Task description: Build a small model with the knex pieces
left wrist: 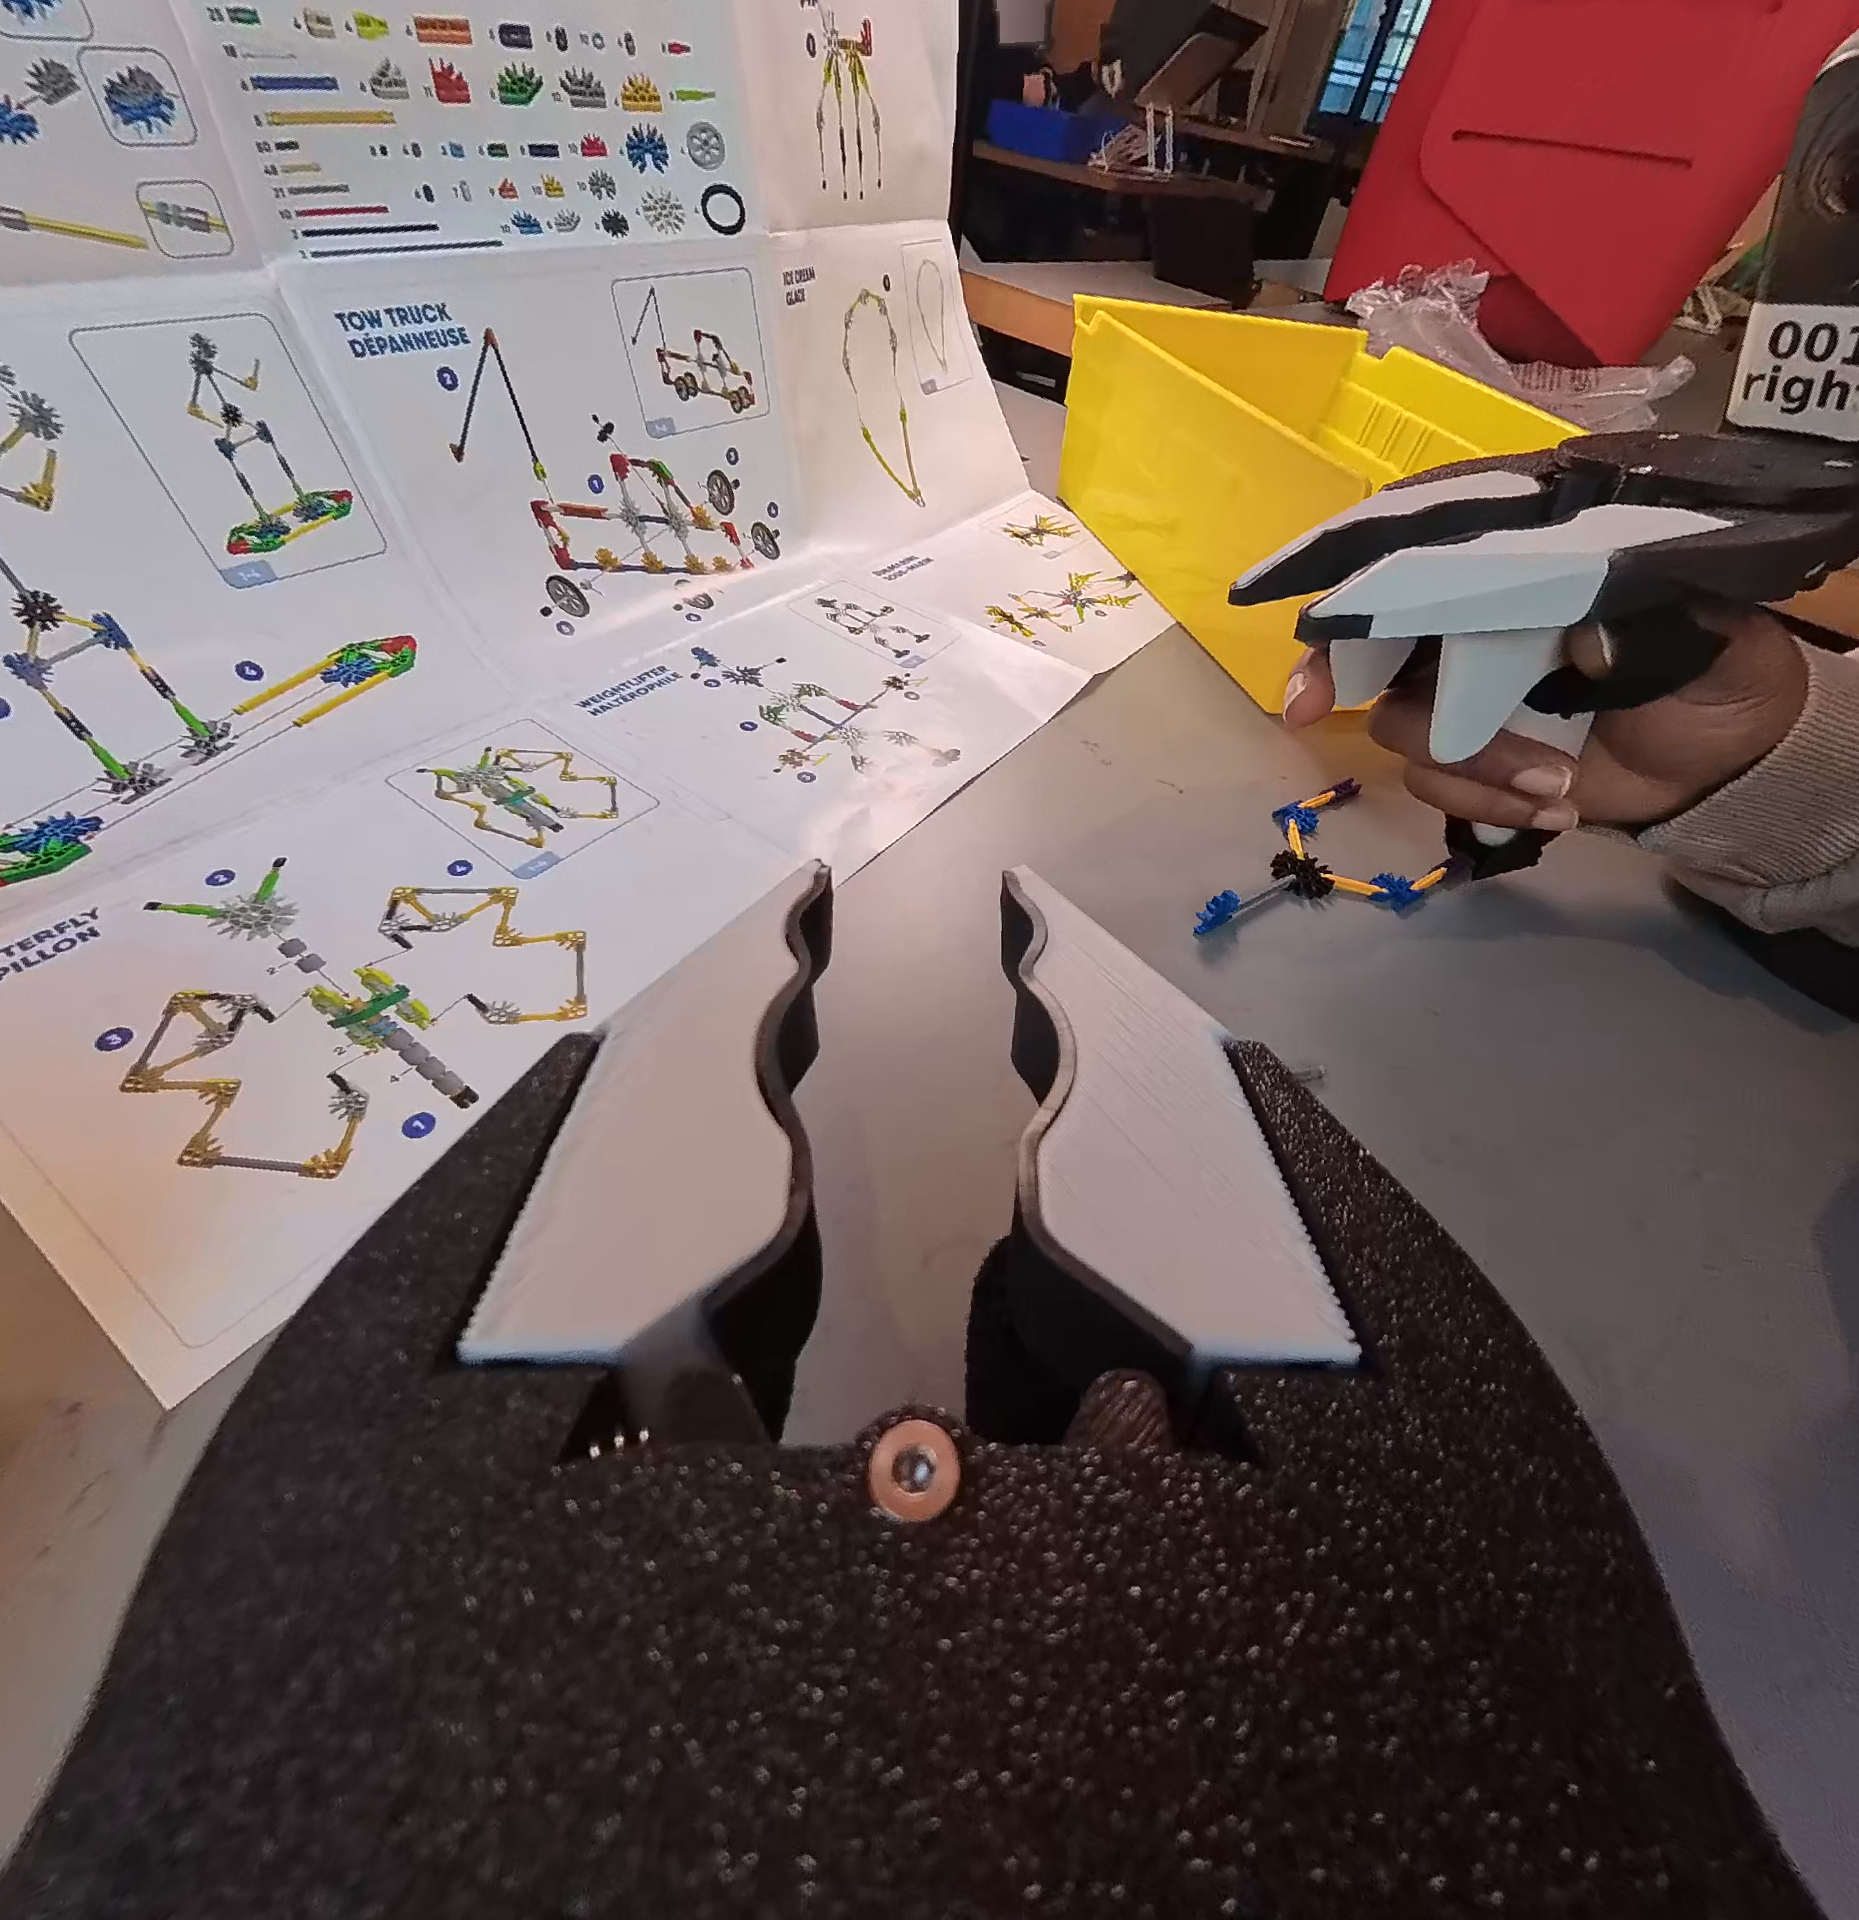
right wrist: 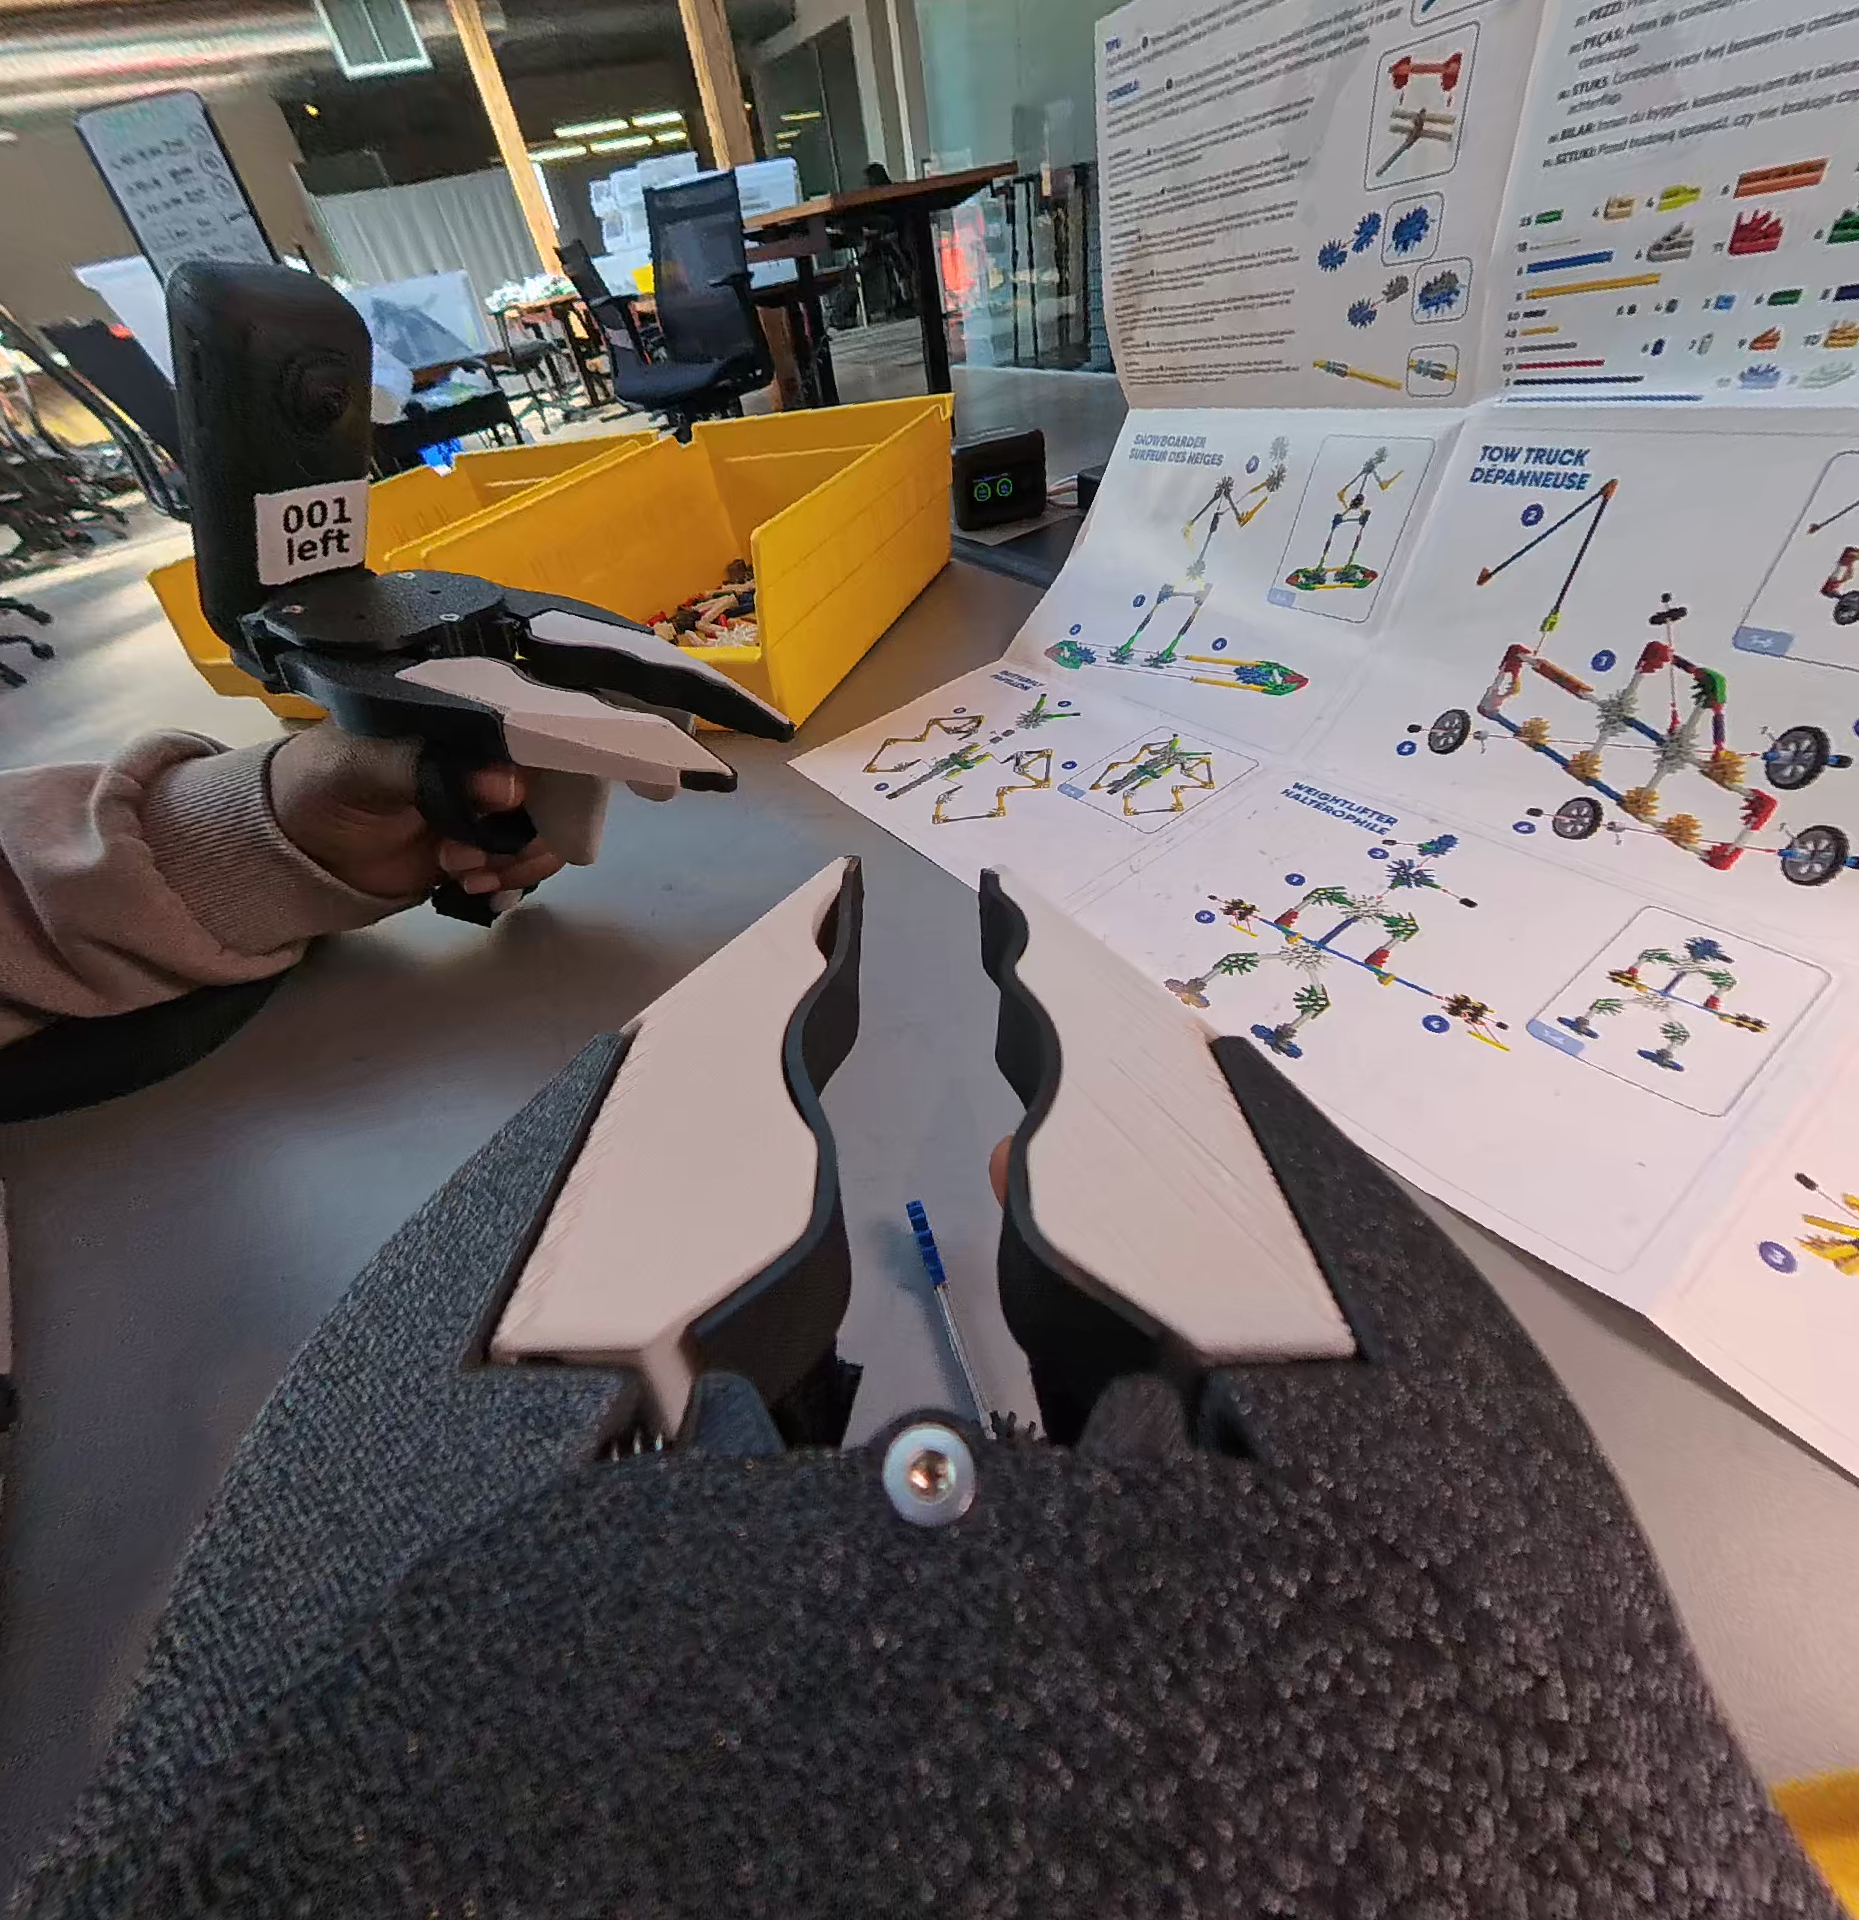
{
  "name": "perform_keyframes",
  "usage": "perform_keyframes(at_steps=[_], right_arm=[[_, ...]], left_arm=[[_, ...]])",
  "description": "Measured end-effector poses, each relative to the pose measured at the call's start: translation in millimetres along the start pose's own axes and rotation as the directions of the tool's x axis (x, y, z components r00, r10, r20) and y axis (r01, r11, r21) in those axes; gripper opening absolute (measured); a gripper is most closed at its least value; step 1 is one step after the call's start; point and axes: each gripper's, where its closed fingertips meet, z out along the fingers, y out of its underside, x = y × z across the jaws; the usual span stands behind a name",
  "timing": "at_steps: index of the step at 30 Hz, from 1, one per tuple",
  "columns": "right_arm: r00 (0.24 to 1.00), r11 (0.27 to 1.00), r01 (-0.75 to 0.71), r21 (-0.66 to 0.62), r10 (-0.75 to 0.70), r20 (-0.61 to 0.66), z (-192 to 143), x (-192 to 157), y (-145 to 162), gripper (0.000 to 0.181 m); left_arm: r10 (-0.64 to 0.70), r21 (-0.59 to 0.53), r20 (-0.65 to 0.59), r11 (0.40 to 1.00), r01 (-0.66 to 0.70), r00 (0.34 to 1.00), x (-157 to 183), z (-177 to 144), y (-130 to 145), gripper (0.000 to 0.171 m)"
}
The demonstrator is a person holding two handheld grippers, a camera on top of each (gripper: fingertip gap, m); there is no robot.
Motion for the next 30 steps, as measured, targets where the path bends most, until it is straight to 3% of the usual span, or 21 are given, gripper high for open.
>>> perform_keyframes(at_steps=[16,30], right_arm=[[0.997,0.997,-0.069,0.028,0.07,-0.037,-3,15,-1,0.02],[0.995,0.998,-0.061,0.02,0.062,-0.074,-5,22,0,0.02]], left_arm=[[-0.095,0.067,0.011,0.993,0.094,0.995,-12,-6,-9,0.033],[-0.087,0.056,0.018,0.995,0.086,0.996,-13,-6,-7,0.033]])
